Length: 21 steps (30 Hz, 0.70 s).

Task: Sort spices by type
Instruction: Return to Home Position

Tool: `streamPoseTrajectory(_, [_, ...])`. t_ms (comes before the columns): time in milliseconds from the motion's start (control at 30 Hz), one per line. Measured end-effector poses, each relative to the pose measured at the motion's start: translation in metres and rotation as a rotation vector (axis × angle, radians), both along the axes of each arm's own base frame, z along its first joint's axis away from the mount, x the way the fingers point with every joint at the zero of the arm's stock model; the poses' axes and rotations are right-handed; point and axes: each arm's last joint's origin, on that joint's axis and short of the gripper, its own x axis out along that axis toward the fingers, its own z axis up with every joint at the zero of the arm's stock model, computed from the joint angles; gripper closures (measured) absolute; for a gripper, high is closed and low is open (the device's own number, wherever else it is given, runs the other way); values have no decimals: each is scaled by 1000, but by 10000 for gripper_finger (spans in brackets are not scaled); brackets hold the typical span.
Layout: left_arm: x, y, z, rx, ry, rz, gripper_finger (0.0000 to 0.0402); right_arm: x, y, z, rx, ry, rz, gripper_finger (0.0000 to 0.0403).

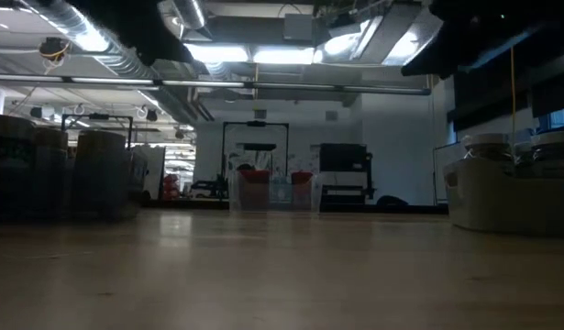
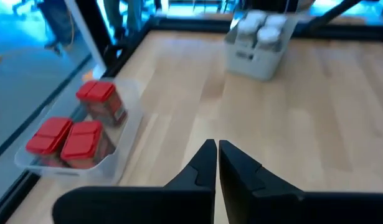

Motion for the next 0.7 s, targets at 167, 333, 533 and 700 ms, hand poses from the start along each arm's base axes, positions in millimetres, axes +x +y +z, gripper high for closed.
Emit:
streamPoseTrajectory(167, [-19,-7,-15,11,-118,-31,395,-16,3,-9,12,-84,-5,385])
streamPoseTrajectory(333, [-31,-9,-26,13,-157,-36,395,-29,6,-19,49,-140,-20,395])
streamPoseTrajectory(533, [-35,-9,-33,-5,-159,-20,399,-42,6,-35,60,-166,-105,394])
streamPoseTrajectory(700, [-33,-12,-45,18,-196,-67,391,-49,7,-46,62,-268,-101,392])
